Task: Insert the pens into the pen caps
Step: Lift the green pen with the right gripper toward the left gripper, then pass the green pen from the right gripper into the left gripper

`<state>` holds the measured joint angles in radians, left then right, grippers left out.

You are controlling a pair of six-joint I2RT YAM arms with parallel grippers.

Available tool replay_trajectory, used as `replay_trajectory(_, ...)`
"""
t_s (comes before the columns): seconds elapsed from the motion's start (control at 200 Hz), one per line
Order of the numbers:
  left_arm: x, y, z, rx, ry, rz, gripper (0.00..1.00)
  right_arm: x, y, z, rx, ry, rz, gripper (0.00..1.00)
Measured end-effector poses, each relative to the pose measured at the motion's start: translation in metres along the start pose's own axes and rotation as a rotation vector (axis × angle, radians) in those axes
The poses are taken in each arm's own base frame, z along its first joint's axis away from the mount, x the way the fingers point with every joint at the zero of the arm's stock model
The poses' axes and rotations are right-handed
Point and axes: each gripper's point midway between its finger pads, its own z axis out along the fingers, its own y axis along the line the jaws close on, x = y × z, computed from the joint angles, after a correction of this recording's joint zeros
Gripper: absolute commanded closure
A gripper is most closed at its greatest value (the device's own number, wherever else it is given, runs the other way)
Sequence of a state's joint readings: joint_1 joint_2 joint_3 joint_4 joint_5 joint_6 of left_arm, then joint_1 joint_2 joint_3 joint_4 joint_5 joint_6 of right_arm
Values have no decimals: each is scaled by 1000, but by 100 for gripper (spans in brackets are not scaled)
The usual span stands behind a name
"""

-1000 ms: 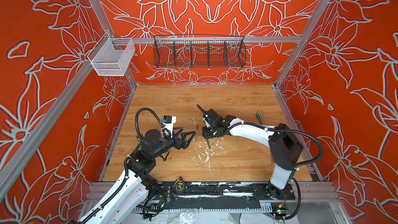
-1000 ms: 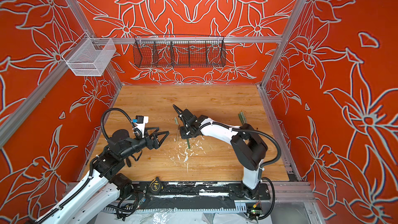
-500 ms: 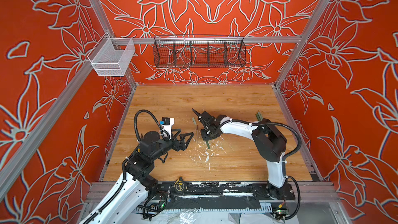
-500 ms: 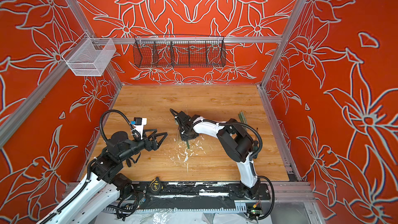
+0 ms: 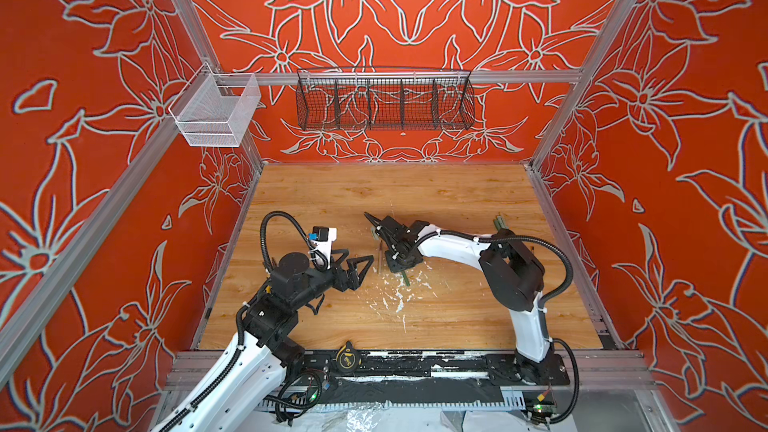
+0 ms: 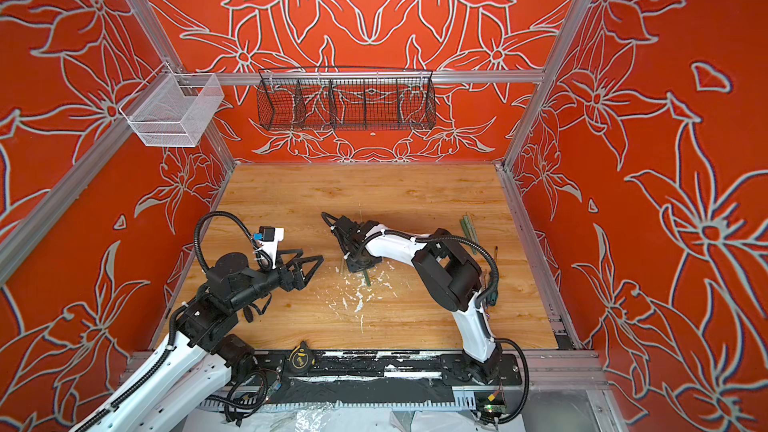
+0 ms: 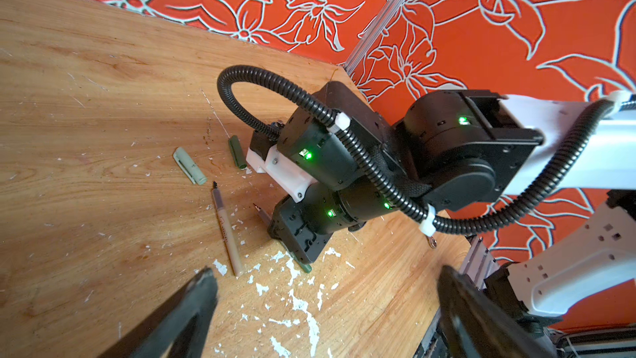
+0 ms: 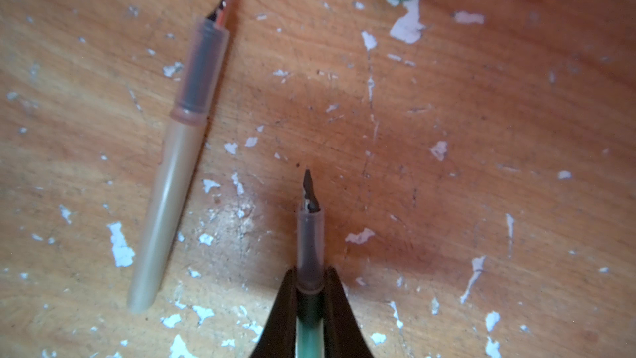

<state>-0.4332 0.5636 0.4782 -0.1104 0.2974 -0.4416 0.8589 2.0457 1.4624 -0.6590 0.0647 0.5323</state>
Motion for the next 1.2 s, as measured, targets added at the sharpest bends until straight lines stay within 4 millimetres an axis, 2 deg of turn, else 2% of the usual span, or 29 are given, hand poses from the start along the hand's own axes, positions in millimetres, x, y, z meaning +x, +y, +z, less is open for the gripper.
replay_trajectory(0.13,8,7,9,-13,31,-11,3,-2,-2,-3,-24,-4,20,88)
replay_trajectory(0.235,18,13,18,-16,63,-21,3,-4,-4,-15,-75,-27,46,88)
replay_trajectory(0.365,31,20,29,-14,104,-33,3,-14,-3,-46,-177,-111,68,88)
replay_trajectory(0.475,35,19,35,4,117,-34,3,-25,6,-76,-292,-207,69,88)
replay_trajectory(0.756,34,-5,47,130,126,-7,0,-25,36,-138,-614,-406,17,88)
replay_trajectory(0.911,29,-16,47,198,93,9,7,-26,48,-176,-774,-525,-12,88)
replay_trajectory(1.041,29,-23,48,242,83,10,16,-28,55,-206,-879,-615,-34,87)
replay_trajectory(1.201,26,-34,49,308,80,7,38,-27,60,-231,-983,-692,-57,87)
